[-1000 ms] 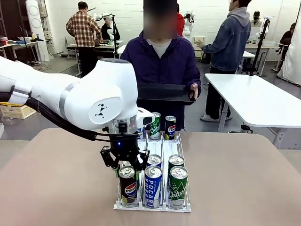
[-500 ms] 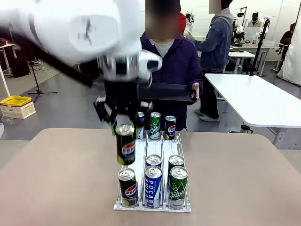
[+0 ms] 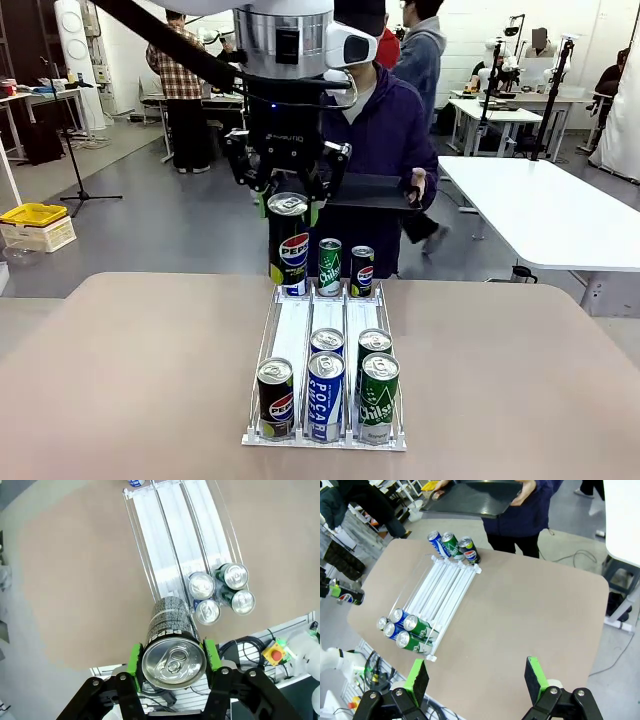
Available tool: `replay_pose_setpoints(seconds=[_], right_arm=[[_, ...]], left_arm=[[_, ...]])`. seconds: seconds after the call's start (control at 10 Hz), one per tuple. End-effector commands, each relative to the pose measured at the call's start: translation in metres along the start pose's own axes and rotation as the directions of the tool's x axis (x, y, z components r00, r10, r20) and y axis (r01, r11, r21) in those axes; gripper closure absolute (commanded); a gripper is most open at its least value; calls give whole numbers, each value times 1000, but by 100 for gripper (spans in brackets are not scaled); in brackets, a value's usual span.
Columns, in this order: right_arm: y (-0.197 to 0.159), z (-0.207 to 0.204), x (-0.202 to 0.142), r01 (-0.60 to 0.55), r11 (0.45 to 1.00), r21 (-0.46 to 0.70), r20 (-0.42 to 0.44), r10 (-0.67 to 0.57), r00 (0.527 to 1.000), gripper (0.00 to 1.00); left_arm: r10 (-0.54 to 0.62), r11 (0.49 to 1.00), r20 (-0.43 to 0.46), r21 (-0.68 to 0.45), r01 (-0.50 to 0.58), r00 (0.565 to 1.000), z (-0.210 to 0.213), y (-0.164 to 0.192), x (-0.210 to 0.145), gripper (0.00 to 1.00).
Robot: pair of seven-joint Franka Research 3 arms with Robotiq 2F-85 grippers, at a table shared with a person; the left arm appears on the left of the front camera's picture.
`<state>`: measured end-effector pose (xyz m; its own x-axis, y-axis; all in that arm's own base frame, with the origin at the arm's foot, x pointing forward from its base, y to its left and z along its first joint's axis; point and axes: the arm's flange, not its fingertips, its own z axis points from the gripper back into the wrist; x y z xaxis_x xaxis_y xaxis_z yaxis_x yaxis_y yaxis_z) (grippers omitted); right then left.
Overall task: Retrieve and hand over the desired beverage to the person.
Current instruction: Pick up a can of the same type that the person held from the Automatic Can Dispenser, then place the picked can on the Handle tray extended by the person.
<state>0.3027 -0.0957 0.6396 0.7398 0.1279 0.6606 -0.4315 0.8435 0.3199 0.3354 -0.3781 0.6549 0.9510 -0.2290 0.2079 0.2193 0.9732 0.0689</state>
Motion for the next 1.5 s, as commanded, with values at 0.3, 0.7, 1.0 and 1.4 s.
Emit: replay_pose_setpoints(seconds=[0.3, 0.7, 1.0, 1.4], right_arm=[[0, 0, -1, -10, 1000, 16, 2, 10, 1000, 0], [0, 0, -1, -10, 1000, 16, 2, 10, 1000, 0], [0, 0, -1, -10, 1000, 16, 2, 10, 1000, 0], [0, 0, -1, -10, 1000, 16, 2, 10, 1000, 0]], left_arm=[[-2, 1000, -6, 4, 2, 1000, -4, 1, 15, 100], [-2, 1000, -6, 4, 2, 1000, -4, 1, 15, 100], [-2, 1000, -6, 4, 2, 1000, -4, 1, 15, 100], [-2, 1000, -6, 4, 2, 1000, -4, 1, 15, 100]])
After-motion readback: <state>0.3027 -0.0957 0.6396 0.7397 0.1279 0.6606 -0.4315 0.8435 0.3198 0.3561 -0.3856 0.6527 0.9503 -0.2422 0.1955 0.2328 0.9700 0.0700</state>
